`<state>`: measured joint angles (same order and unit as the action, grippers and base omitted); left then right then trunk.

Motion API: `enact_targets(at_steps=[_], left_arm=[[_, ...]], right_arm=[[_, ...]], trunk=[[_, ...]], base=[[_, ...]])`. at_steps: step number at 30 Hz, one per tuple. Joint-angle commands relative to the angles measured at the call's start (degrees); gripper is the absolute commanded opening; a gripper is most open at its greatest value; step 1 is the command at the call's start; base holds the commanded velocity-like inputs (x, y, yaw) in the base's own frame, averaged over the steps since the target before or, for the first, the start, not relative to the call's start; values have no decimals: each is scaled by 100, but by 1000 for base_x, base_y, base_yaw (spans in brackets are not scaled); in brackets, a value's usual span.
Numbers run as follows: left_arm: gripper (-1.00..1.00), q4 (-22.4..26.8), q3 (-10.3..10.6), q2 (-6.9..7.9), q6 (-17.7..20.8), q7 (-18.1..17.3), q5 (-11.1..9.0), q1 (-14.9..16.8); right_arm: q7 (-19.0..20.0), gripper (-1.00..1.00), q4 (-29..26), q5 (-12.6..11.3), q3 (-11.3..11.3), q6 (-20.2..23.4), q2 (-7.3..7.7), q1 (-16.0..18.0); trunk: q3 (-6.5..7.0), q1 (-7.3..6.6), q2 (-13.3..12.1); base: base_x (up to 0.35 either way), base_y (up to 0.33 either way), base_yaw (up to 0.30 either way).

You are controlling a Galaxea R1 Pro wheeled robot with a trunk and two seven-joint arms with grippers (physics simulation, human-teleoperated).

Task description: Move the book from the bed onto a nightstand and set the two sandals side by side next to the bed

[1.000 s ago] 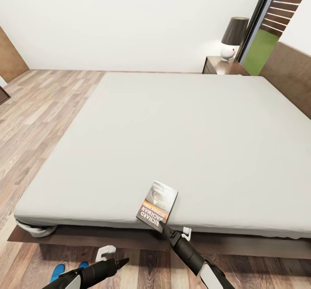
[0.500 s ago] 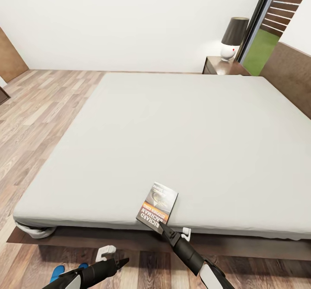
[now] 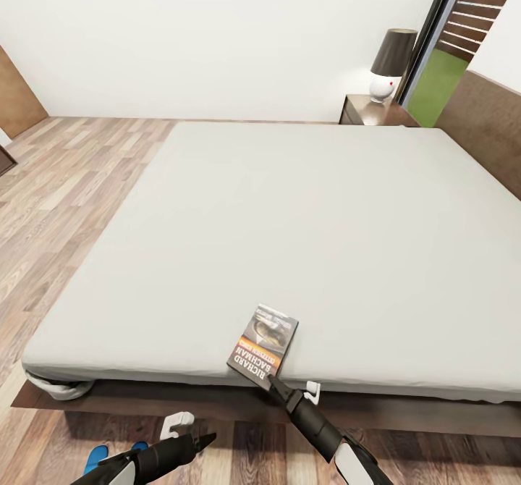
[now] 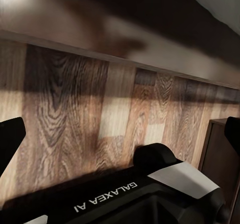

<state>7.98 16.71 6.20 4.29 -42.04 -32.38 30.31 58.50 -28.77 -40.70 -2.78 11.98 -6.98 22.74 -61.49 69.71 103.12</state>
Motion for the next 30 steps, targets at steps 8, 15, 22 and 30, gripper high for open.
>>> enact_targets(at_steps=[8, 15, 22, 30], left_arm=[[100, 3, 32, 3, 45, -14, -59, 1], [100, 5, 33, 3, 45, -14, -58, 1], [100, 7, 30, 4, 46, -14, -58, 1], [100, 9, 34, 2, 45, -14, -58, 1]], right_arm=[[12, -100, 3, -21, -34, 78, -5, 2], [15, -100, 3, -19, -33, 77, -5, 2], [12, -100, 3, -18, -33, 77, -5, 2], [13, -100, 3, -20, -31, 83, -5, 2]], trunk=[[-3, 0, 1], [-3, 0, 1], [68, -88, -159], [212, -264, -480]], base=[[0, 0, 0], [0, 0, 0], [0, 0, 0], [0, 0, 0]])
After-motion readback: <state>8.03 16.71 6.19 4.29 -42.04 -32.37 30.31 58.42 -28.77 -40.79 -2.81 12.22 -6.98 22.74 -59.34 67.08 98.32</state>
